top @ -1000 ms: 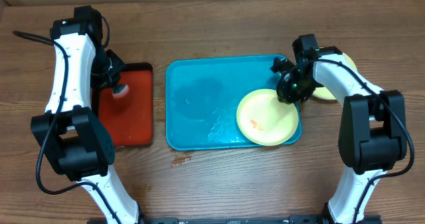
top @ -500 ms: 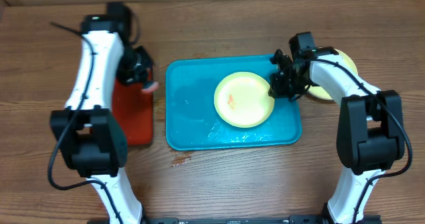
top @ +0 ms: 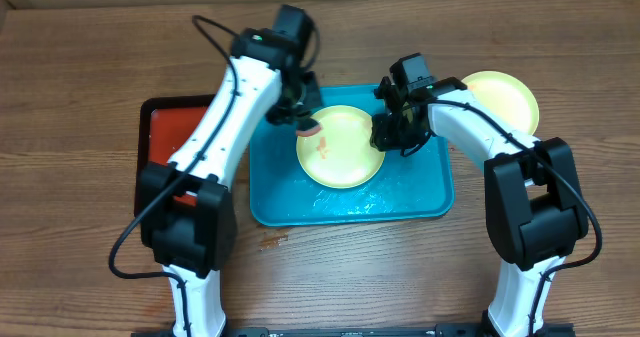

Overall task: Clean dirty plates on tray and stack at the side
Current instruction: 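Bring the sponge in the left gripper onto the yellow plate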

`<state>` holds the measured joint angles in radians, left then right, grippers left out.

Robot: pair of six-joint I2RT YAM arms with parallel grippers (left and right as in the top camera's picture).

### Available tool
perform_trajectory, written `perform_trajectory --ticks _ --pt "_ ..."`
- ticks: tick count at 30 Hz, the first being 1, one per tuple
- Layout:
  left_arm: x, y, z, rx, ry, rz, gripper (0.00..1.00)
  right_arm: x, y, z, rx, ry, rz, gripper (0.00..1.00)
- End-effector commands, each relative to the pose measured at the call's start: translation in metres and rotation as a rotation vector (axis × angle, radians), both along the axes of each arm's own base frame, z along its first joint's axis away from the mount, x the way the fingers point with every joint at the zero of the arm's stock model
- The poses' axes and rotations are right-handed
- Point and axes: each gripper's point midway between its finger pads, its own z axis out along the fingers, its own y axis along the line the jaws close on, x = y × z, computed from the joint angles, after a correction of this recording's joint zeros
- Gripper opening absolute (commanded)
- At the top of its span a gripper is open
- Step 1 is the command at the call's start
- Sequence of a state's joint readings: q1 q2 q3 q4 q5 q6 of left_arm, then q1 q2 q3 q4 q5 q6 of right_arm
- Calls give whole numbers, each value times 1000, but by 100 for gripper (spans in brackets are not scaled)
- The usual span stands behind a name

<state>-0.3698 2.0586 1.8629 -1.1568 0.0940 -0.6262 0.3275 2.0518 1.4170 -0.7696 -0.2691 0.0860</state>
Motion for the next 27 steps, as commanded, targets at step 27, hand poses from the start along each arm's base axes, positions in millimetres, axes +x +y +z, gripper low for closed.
perform_trajectory --ticks 27 --pt "2 28 -112 530 51 -73 4 9 -9 2 -52 -31 -82 4"
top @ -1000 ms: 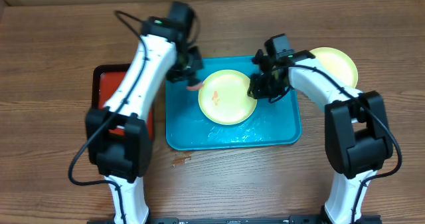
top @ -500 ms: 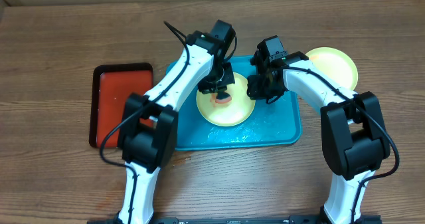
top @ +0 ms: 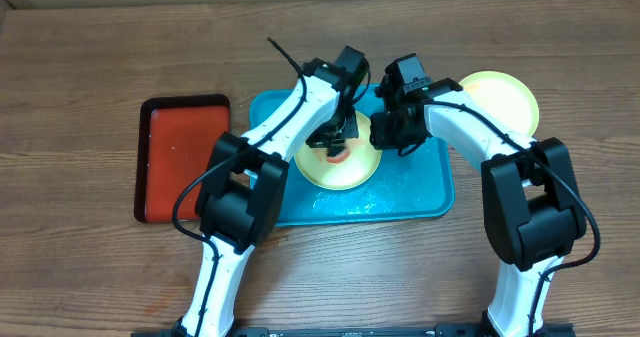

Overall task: Clean dirty plates on tray and stack at the side
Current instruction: 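Bring the sponge in the left gripper onto the yellow plate, then return the sponge with the left gripper to the red tray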

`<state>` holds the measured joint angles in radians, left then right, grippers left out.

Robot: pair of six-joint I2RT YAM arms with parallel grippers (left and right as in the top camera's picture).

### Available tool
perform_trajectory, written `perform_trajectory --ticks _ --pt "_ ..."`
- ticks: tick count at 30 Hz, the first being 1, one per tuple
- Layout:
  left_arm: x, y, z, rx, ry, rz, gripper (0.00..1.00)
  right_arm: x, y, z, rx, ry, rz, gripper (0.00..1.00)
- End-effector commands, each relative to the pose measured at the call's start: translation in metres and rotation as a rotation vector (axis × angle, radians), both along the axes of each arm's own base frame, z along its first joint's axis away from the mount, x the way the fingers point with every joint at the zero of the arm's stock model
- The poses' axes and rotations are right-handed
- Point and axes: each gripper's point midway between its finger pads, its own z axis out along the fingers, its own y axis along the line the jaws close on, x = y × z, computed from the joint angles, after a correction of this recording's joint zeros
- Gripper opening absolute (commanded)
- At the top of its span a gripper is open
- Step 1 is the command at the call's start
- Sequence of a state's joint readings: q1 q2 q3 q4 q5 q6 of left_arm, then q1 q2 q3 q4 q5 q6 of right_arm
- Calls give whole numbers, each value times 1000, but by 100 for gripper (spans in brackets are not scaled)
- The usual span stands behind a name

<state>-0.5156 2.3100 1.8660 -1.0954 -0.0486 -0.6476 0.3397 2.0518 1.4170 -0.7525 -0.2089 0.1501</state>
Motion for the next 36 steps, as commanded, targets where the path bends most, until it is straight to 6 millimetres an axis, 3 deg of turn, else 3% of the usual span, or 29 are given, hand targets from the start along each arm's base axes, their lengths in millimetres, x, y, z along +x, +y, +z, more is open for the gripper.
perform_trajectory --ticks 1,5,9,12,19,21,25,27,30,33,36 --pt "17 73 -2 351 -78 9 4 4 -6 4 -11 -15 -20 4" --pt "20 91 9 400 -72 28 4 4 -6 4 -11 -17 -20 4" --pt "28 91 24 369 -76 50 4 4 -6 4 -11 -17 -20 4" --pt "34 79 42 293 -83 66 4 4 -6 4 -11 -17 -20 4" --pt "45 31 83 -2 -81 22 4 4 -6 4 -11 -17 -20 4" --pt "49 34 95 -16 -94 26 4 4 -6 4 -11 -17 -20 4" --pt "57 65 128 -19 -121 92 4 4 -6 4 -10 -18 -20 4" --pt "59 101 152 5 -144 160 4 4 -6 4 -10 -18 -20 4" --pt "52 149 170 29 -136 257 4 6 -5 5 -7 -26 -20 4" --pt "36 206 170 43 -58 387 4 15 -2 8 6 -63 -20 4" --pt "26 230 154 19 17 441 4 23 1 10 19 -97 -20 4"
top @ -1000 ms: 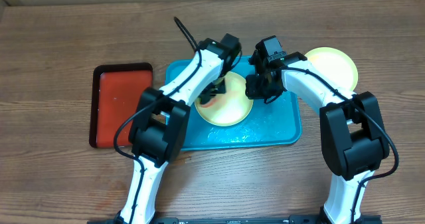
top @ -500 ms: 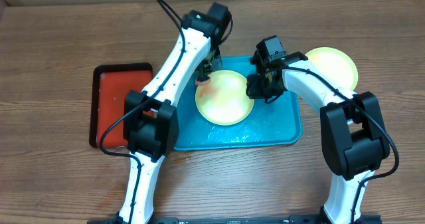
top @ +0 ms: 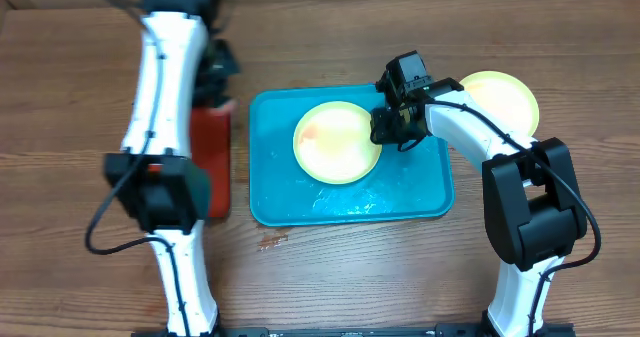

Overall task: Clean dirty plates on tray and stack at the side
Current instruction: 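Return the sponge with the left gripper to the red tray, then lift the yellow plate with the right gripper and stack it on the plates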

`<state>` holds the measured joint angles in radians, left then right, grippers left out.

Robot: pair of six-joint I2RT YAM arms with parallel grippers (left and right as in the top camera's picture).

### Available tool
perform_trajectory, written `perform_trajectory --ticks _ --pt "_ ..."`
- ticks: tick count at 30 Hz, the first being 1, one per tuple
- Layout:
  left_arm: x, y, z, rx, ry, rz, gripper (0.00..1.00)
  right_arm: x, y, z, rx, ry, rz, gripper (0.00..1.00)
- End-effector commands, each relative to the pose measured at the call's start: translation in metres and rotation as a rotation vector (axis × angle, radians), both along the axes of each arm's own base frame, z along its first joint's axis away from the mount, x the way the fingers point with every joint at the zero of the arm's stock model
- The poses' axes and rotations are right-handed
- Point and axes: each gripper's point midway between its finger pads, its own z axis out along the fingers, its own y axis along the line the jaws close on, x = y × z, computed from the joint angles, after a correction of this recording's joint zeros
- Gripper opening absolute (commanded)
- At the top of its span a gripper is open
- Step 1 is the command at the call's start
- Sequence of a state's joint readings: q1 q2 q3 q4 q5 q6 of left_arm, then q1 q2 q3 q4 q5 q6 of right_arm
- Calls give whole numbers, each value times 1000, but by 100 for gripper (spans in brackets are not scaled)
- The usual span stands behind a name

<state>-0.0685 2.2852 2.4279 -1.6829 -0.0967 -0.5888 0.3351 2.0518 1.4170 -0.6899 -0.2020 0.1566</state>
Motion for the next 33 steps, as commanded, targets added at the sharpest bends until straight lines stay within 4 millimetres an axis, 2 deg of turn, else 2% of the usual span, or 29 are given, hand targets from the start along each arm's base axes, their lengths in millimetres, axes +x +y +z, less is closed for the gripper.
perform_trajectory --ticks 1,6,9,17,21,25,26,27,28,29,31,33 --pt "-16 34 -4 -45 50 71 4 9 -1 7 5 -43 -8 4" --pt "-42 79 -36 79 182 150 4 9 -1 7 4 -43 -8 4" --pt "-49 99 -56 114 216 181 4 9 -1 7 4 -43 -8 4" --pt "-50 95 -118 -31 215 147 4 9 -1 7 5 -45 -8 4" --pt "-47 97 -132 -28 190 149 6 9 -1 7 3 -44 -7 4" --pt "-38 98 -130 -28 157 124 22 11 -2 11 -6 -59 -4 4" --pt "-36 99 -128 -28 149 123 28 12 -2 14 -9 -67 -4 4" --pt "-34 98 -125 -35 144 119 40 12 -1 18 -10 -78 9 4" --pt "-31 94 -120 -57 136 94 72 13 2 23 -12 -90 27 4" --pt "-26 89 -114 -93 119 53 100 14 2 27 -23 -103 30 4" --pt "-13 78 -96 -161 67 -6 100 19 2 43 -68 -145 28 4" --pt "-2 77 -74 -176 17 -9 100 22 2 56 -110 -185 29 4"
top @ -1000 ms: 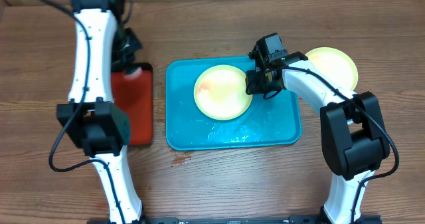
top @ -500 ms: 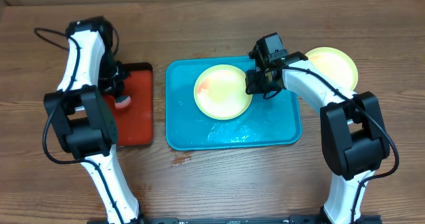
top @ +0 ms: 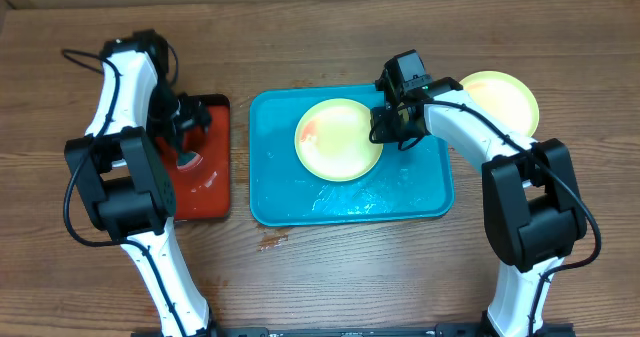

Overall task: Clean dirty plates on tray and stack at the side
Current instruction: 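Lift the yellow plate with the right gripper and stack it on the plates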

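A yellow plate [top: 335,142] with a faint orange smear near its left edge lies on the blue tray [top: 300,202]. My right gripper [top: 386,129] is shut on the plate's right rim. A second yellow plate [top: 505,99] rests on the table at the far right. My left gripper [top: 186,149] is down over the red tray [top: 205,192], shut on a small reddish sponge [top: 188,162] that hardly stands out from the tray's colour.
Wet streaks glisten on the blue tray in front of the plate. Pale smears mark the red tray near its middle. A small stain sits on the wooden table just in front of the blue tray's left corner.
My left arm has swung from the back edge of the red tray down into that tray, sponge at the tray floor. The right gripper and the plate have not moved.
My left gripper held the sponge at the plate's left rim, then pressed it on the plate's middle, while the right gripper held the rim. Then the left arm was off at the red tray's far end, and now it sits low in that tray.
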`<state>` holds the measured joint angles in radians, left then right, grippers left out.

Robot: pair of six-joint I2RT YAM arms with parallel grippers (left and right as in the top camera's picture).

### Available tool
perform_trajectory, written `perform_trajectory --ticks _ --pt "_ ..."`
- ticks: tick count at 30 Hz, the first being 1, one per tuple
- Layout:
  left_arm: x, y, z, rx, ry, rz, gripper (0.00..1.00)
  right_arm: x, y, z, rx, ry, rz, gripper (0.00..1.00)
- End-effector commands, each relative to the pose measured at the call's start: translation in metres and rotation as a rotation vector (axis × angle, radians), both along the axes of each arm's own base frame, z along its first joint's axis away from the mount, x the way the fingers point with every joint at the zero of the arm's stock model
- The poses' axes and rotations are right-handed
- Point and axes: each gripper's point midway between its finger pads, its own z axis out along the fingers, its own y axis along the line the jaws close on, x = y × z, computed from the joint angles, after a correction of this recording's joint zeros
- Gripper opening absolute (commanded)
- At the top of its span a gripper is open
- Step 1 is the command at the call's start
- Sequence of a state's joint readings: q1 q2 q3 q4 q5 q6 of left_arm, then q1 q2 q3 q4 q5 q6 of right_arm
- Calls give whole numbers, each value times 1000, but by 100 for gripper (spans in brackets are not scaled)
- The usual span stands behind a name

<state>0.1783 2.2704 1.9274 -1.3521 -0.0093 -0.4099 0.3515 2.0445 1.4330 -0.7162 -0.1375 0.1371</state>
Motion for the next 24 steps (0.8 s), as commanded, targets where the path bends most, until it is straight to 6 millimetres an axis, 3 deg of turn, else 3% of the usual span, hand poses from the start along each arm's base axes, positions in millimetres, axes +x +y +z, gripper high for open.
perform_trajectory --ticks 1,6,8,16,24 --pt "35 -10 55 -70 -175 -68 100 23 7 63 -84 -195 39 4" --pt "58 -6 112 -39 -314 -76 100 28 9 114 -341 -370 91 4" --pt "63 -5 124 -32 -348 -78 100 30 11 139 -484 -468 105 4" --pt "64 -6 125 -30 -353 -80 100 15 37 221 -1072 -764 259 4" --pt "64 -6 125 -30 -353 -80 100 -8 59 264 -1340 -842 309 4"
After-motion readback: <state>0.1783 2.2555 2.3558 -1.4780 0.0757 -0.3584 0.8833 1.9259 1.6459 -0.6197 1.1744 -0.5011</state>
